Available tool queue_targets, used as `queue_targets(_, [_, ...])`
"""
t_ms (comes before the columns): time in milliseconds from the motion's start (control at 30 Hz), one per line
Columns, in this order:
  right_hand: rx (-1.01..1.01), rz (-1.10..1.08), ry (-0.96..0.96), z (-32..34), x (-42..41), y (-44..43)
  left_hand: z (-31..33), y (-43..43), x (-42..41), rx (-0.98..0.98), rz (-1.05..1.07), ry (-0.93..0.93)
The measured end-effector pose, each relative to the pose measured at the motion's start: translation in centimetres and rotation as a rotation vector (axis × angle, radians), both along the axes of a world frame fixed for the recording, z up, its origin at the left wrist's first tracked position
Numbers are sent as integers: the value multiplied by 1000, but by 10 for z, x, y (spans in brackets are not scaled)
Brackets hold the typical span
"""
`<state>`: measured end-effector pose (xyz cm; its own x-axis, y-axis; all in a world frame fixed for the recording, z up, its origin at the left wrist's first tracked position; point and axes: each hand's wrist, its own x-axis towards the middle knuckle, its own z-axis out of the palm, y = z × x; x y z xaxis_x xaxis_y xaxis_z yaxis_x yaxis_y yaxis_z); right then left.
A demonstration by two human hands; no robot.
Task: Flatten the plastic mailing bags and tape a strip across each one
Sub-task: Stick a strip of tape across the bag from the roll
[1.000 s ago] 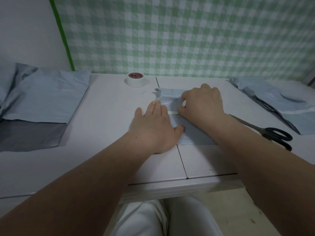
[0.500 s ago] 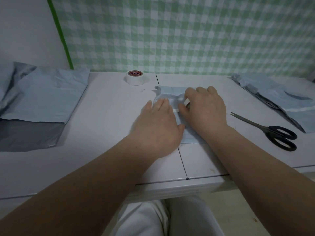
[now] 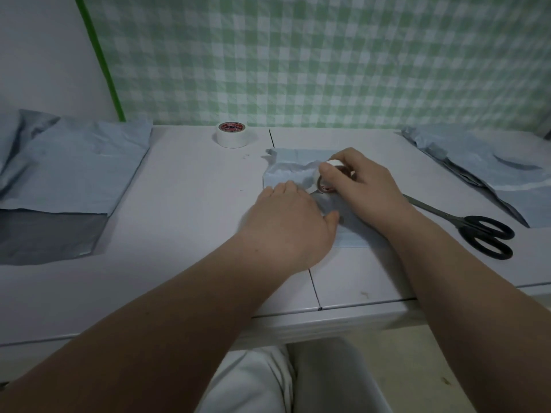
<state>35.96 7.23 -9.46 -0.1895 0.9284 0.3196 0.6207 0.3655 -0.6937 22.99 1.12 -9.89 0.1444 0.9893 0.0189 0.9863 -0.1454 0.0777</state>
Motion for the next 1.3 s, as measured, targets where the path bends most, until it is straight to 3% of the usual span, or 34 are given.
queue_targets(100, [-56, 41, 34, 1, 13, 3, -3, 4, 2, 4, 3, 9])
queue_targets(300, [92, 26, -84, -3, 15, 9, -10, 5, 0, -18, -11, 43])
queue_targets(867, [224, -153, -202, -4, 24, 8, -10, 5, -2, -73, -10, 24])
queue_targets(1300, [326, -56, -258, -6, 21, 11, -11, 5, -2, -65, -3, 15])
